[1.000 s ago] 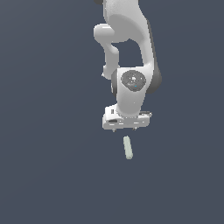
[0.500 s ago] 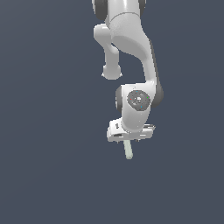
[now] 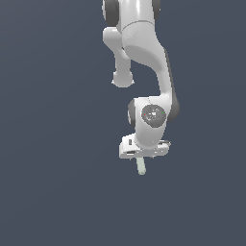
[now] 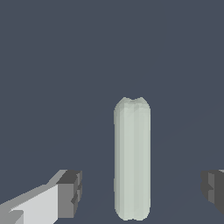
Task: Pick up the object and move it to a goal position.
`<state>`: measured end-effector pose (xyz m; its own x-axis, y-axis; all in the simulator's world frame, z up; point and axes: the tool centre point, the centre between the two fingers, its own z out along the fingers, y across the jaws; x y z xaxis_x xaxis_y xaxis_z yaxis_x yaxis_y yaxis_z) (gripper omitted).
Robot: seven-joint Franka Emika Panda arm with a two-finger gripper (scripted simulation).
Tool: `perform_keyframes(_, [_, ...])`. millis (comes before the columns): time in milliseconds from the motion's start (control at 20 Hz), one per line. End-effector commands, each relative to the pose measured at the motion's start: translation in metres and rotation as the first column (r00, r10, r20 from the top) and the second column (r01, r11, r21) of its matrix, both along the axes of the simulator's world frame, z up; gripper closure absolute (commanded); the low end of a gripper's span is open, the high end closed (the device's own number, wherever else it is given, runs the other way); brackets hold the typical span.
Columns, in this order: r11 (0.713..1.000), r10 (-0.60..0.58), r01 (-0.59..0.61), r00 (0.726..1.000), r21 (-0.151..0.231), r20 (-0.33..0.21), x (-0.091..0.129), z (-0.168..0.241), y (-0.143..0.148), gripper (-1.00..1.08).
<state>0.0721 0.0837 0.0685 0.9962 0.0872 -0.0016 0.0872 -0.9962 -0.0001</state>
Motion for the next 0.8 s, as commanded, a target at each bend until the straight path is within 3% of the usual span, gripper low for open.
perform_keyframes(0, [1.0,0.0,0.0,1.0,0.0,0.0,0.0,-0.003,0.0,-0.92])
perform_keyframes(750, [1.0,0.0,0.0,1.0,0.0,0.001,0.001,-0.05,0.0,-0.92])
